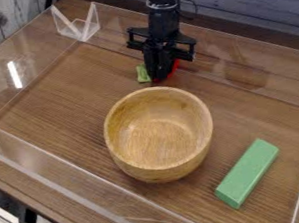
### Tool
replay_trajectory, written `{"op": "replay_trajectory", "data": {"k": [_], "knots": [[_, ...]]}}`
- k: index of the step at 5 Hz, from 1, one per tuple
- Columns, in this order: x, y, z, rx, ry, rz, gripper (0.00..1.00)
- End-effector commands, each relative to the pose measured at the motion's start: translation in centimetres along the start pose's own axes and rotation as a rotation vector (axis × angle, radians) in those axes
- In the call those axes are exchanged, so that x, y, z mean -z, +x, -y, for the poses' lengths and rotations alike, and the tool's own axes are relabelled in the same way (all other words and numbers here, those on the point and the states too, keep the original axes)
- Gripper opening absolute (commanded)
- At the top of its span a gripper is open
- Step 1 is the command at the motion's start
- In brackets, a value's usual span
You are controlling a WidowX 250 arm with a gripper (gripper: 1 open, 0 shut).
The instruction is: Move the red object to the right side of the table
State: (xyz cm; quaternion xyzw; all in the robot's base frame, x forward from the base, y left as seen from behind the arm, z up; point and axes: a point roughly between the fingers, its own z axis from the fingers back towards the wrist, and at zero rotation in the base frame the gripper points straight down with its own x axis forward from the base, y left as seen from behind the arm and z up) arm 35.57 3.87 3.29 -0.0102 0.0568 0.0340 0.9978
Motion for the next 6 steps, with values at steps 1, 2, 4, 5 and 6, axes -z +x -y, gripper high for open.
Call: {"op": "replay_trajectory", "data": {"k": [1,2,4,5,6], "knots": [[-4.4,0.7,0.8,0.016,-0.004,0.116,0.00],[-5.8,0.5,1.4,0.024,-0.014,0.142,0.00],[-9.2,-0.5,6.7,0.113,-0.047,0.199,0.00],[-8.0,-0.3,11.1,0.180,-0.047,0.196,0.00],[-6.7,-1.1,13.4,0.243,-0.050,0.183,0.00]]}}
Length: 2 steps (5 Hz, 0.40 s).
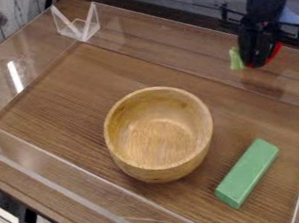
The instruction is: Move the red object to the right side of the table
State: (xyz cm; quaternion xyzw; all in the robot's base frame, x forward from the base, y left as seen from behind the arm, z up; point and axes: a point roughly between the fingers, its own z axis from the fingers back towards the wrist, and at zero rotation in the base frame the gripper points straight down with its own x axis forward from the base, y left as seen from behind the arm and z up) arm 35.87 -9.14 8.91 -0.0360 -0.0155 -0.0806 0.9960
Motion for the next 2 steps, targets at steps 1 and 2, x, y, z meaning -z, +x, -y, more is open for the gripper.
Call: {"op": "replay_trajectory", "data": {"k": [1,2], "knots": [[0.2,0.2,1.7,0.050,-0.010,0.020,0.00],[2.6,-0.6,2.6,0.084,-0.017,-0.013,0.00]]}}
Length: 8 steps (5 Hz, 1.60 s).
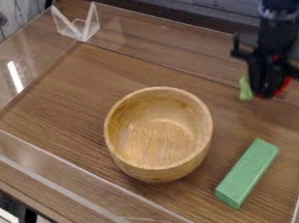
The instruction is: Move the red object to the right side of the table
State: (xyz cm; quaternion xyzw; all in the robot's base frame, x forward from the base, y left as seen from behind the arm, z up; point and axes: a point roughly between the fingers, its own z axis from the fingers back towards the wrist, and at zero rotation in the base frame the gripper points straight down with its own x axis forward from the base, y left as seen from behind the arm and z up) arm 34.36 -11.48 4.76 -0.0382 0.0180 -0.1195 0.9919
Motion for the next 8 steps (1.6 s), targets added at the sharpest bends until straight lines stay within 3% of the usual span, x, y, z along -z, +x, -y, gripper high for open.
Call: {"op": "replay_trajectory", "data": {"k": [1,3,8], "knots": [[0.6,0.2,0.9,0.034,-0.012,0.025,0.00],[2.4,0.8,1.7,0.064,-0.015,-0.015,0.00],[3.5,1.4,3.1,0.108,-0.032,-0.078,0.00]]}}
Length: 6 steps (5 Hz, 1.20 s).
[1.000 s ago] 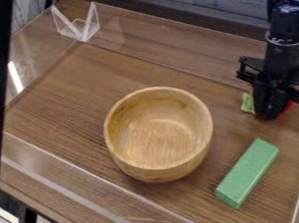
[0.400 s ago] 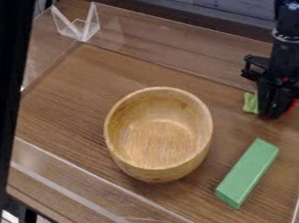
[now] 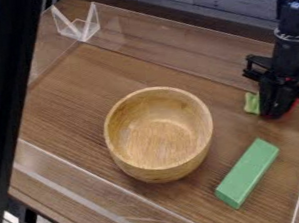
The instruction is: Move the red object to the right side of the table
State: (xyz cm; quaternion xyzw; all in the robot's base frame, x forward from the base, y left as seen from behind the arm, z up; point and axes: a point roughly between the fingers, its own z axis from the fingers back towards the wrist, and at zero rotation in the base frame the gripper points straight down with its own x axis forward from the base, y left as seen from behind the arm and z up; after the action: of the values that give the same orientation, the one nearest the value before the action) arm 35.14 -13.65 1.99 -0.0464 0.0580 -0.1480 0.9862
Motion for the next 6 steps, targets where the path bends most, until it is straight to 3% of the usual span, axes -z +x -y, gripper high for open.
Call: {"op": "replay_trajectory", "data": {"k": [1,6], "knots": [[0.66,-0.02,1.34,0.052,-0.007,-0.005,1.00],[0.10,-0.96,0.62,0.017,-0.005,-0.029,1.00]]}}
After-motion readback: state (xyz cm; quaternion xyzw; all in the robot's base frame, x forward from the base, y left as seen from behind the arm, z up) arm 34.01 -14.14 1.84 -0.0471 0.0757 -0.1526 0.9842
